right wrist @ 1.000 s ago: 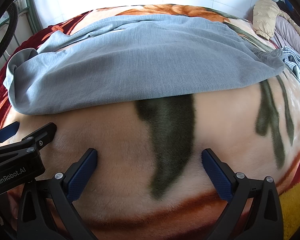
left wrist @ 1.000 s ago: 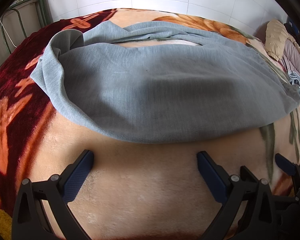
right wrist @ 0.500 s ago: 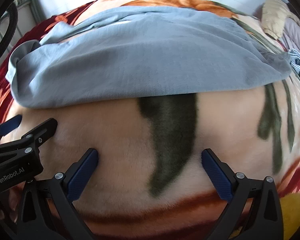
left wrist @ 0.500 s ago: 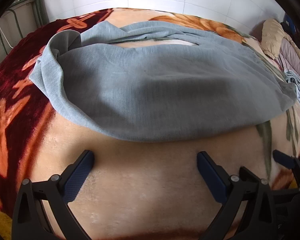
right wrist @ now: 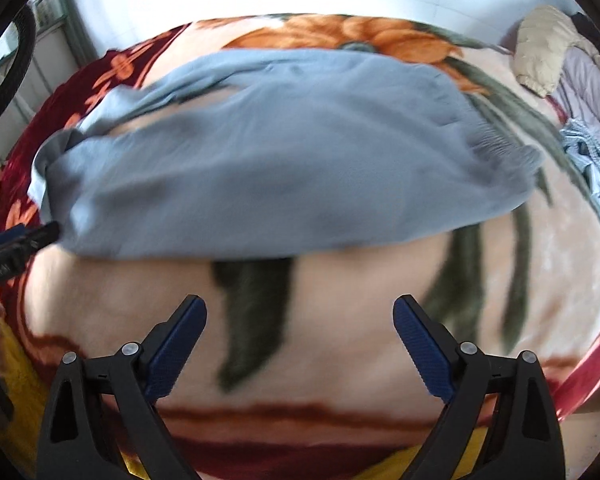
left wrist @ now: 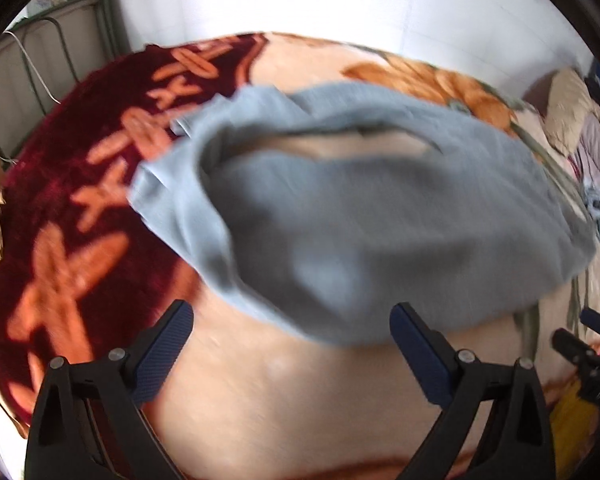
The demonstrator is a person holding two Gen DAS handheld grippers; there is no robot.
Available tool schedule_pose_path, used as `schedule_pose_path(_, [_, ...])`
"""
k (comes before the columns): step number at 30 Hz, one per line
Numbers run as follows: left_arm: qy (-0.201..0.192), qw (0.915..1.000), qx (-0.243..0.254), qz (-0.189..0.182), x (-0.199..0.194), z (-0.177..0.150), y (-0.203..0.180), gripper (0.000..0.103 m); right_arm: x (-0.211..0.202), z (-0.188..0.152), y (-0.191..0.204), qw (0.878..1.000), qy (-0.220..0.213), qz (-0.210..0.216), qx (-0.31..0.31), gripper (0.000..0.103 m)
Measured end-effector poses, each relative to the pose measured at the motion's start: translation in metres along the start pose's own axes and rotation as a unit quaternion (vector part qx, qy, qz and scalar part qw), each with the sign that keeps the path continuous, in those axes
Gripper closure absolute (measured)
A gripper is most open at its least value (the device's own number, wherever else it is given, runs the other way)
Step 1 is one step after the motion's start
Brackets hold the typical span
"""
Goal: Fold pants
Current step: 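Grasp a pant leg hem with the left gripper while the right gripper grasps the waistband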
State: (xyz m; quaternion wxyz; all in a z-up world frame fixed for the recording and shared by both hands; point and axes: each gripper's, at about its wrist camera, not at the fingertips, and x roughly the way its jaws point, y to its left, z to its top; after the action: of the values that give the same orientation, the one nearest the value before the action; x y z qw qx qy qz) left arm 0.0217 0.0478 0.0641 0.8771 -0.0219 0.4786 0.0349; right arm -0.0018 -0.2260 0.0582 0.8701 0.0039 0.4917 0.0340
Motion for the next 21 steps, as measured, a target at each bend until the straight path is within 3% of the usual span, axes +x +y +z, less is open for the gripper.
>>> schedule_pose_path(14, [-0.03,0.9973,-0.011,0.065,0.012,0.087,0.046,0.002,-0.006,0.057,-0.123,0.991,-0.032,-0.102,0.077,0.006])
schedule_pose_path(21, [0.006,0.9953,-0.02,0.095,0.053,0.112,0.065,0.006,0.01,0.074,-0.16,0.986,-0.03,-0.124,0.107,0.007])
